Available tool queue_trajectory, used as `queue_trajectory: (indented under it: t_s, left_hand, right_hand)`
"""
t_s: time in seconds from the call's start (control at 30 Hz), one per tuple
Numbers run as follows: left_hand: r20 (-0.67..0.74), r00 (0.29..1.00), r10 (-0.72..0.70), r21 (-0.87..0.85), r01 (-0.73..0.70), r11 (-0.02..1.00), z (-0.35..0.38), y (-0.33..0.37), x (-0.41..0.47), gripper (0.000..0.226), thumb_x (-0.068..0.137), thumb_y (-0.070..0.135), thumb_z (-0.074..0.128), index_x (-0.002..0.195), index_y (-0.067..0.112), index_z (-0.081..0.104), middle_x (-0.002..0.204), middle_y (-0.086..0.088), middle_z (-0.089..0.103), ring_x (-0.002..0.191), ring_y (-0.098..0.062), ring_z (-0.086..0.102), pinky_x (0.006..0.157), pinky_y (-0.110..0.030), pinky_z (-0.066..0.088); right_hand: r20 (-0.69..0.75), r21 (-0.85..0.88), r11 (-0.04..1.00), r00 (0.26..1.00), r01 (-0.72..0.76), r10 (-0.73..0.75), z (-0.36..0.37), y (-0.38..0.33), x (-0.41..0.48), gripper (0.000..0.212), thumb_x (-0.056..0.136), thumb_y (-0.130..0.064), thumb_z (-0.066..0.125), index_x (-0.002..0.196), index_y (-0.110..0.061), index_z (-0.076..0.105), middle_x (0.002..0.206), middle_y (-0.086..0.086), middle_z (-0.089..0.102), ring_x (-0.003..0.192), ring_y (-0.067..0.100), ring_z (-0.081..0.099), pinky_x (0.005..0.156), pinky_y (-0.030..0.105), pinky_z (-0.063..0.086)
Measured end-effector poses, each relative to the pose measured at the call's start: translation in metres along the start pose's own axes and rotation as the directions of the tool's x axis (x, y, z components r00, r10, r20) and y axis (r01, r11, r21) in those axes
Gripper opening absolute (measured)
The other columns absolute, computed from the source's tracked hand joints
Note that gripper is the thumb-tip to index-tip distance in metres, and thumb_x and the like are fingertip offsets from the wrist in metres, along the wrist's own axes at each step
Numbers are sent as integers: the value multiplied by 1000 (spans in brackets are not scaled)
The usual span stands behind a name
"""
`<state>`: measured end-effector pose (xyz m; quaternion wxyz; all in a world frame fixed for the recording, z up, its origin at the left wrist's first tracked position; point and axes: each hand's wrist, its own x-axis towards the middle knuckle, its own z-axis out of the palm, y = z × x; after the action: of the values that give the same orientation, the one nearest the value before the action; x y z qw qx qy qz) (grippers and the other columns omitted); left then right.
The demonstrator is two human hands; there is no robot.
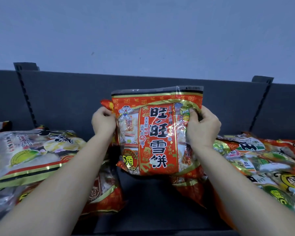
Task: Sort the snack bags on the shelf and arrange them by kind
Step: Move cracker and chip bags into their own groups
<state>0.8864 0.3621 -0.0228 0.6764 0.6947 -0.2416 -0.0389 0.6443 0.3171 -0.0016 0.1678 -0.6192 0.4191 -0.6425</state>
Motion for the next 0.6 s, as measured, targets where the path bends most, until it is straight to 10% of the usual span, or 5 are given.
queue_trajectory:
  t_s: [0.17, 0.4, 0.6]
  left_hand:
    - [-226, 966, 122, -289, -186, 939, -36, 53, 13, 38, 83, 17, 69, 61, 24, 39, 65, 7, 47, 57, -9, 46, 61, -25, 41]
    - [-232, 924, 304, -192, -350, 917, -65, 66, -6, 36, 88, 22, 65, 64, 26, 37, 67, 12, 44, 64, -5, 40, 64, -21, 36]
    - [-73, 948, 309, -237, -318, 918, -62, 51, -29, 35, 88, 20, 65, 64, 25, 40, 67, 11, 49, 65, -8, 46, 63, -28, 40]
  right_hand:
    - [20, -47, 998, 999, 30, -29, 9, -6, -19, 23, 94, -13, 55, 74, -21, 62, 55, -14, 49, 51, 4, 43, 46, 21, 27]
    - [229, -192, 981, 973, 18, 27, 40, 8, -58, 20, 94, -12, 53, 111, -13, 63, 90, 4, 65, 85, 22, 55, 65, 29, 36]
    - [368, -395, 917, 904, -61, 218, 16, 21, -66, 79, 90, -31, 67, 151, -10, 21, 136, 10, 53, 128, 29, 49, 102, 42, 45]
